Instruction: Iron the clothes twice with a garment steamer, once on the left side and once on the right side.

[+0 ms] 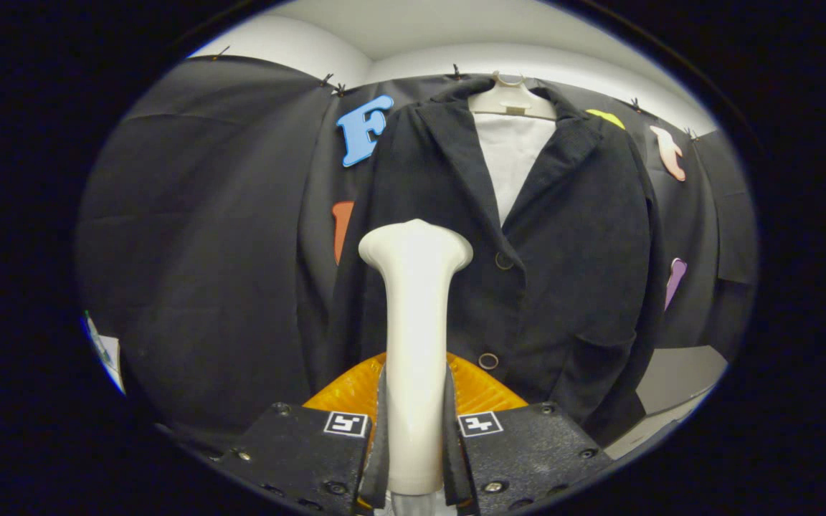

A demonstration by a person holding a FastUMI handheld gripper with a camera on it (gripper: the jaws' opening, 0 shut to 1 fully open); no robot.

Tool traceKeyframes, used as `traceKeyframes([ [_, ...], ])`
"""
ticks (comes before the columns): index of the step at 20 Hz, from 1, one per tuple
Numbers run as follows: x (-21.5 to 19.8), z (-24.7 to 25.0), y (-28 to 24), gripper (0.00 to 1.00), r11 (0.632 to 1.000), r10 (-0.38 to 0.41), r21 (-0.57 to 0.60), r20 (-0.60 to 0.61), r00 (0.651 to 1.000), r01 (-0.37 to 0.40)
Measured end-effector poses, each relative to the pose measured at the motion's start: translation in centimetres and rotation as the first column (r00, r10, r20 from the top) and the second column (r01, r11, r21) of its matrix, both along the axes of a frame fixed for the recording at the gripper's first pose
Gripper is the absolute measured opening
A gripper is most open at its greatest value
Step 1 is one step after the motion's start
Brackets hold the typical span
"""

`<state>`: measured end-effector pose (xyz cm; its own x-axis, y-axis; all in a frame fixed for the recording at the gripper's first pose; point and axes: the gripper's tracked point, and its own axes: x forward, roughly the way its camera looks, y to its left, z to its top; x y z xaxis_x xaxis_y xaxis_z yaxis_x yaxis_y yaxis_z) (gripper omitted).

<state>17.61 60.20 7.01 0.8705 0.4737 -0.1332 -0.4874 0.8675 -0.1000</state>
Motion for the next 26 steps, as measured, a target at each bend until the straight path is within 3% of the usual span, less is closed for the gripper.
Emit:
traceKeyframes([
  [14, -1.1, -6.0, -2.4, 0.33, 0.995, -0.004, -0.096, -0.101, 0.995, -0.006],
  [26, -3.5, -13.2, -4.7, 0.33, 0.982, -0.041, -0.188, -0.246, 0.968, -0.006],
])
